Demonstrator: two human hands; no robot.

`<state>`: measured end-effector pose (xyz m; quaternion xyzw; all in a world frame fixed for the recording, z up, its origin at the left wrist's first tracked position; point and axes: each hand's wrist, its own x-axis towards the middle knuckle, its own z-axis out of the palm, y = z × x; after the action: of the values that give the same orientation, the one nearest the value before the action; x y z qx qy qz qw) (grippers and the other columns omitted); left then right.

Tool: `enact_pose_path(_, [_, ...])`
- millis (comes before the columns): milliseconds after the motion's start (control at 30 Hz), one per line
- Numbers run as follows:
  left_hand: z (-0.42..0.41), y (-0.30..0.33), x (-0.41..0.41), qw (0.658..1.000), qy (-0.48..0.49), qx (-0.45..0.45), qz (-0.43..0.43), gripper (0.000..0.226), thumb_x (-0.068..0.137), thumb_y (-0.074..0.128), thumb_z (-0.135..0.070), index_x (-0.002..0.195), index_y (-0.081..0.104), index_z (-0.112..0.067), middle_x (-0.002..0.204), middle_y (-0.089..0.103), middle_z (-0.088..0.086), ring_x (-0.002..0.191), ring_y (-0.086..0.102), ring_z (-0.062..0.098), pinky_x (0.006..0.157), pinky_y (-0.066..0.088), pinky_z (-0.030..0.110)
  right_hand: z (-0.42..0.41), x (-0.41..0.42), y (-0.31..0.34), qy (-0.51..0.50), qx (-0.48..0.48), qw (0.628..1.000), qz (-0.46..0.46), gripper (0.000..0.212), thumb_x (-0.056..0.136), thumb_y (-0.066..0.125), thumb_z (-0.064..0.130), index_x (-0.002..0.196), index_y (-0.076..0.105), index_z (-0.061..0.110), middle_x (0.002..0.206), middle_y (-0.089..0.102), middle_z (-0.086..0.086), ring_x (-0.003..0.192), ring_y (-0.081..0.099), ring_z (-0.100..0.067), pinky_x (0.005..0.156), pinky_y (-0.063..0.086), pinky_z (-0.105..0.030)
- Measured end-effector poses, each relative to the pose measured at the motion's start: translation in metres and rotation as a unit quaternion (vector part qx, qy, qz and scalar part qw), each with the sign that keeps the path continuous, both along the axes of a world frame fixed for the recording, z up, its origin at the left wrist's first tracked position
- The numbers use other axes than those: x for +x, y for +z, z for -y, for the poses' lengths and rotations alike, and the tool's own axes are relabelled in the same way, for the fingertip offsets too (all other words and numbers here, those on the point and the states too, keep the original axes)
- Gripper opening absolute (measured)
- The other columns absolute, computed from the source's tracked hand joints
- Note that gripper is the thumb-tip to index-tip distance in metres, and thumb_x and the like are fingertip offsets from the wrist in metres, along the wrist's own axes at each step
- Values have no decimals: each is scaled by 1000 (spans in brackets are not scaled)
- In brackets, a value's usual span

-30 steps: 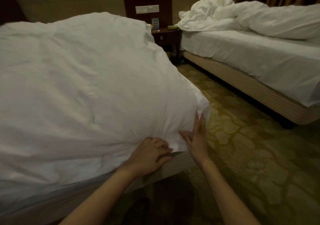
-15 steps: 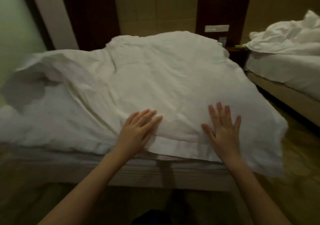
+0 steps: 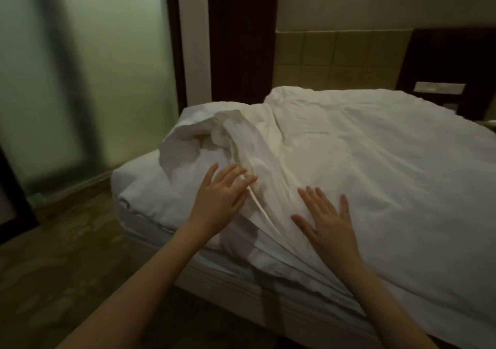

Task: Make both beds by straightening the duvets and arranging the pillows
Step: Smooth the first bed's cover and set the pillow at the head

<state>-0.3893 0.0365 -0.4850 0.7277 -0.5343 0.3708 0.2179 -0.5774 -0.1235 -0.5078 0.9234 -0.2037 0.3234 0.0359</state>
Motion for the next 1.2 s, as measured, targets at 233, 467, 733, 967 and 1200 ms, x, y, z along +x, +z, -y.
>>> enact_pose_path(233, [-26, 44, 69, 994, 49, -89, -38, 38, 88, 46, -33, 118, 66, -20, 125, 60, 9, 122, 48, 29, 104, 37, 51, -28, 72, 14, 44, 86, 995, 2, 100, 71, -14, 85, 149, 23, 34, 148, 42, 6, 139, 33, -12, 116, 2, -47])
enact_pose_path(467, [-5, 80, 83, 994, 43, -105, -6, 22, 81, 68, -19, 103, 71, -17, 119, 61, 12, 114, 52, 34, 96, 45, 56, -43, 101, 30, 48, 113, 992, -3, 109, 62, -7, 92, 146, 31, 34, 142, 46, -6, 134, 38, -23, 116, 8, -43])
enact_pose_path(733, [-10, 88, 118, 995, 12, -70, -64, 18, 82, 70, -7, 96, 74, -17, 117, 65, 9, 112, 58, 33, 98, 41, 57, -40, 105, 33, 67, 85, 992, 70, 69, 79, 37, 71, 119, 63, 22, 112, 66, -10, 106, 62, -31, 104, 34, -54])
enact_pose_path(967, [-12, 95, 117, 985, -3, -115, -131, 15, 92, 60, -11, 107, 61, -13, 105, 66, 8, 75, 53, 15, 63, 38, 21, -53, 113, 36, 77, 62, 980, 170, 20, 73, 80, 14, 86, 65, 12, 87, 60, -10, 74, 60, -34, 72, 52, -44])
enact_pose_path(1200, [-31, 96, 125, 987, -31, -102, -122, 26, 92, 58, -8, 102, 37, -17, 76, 59, 7, 61, 51, 18, 52, 30, 23, -58, 107, 42, 122, 71, 963, 231, 6, 83, 68, 10, 84, 63, 8, 105, 62, -3, 72, 56, -14, 57, 41, -22])
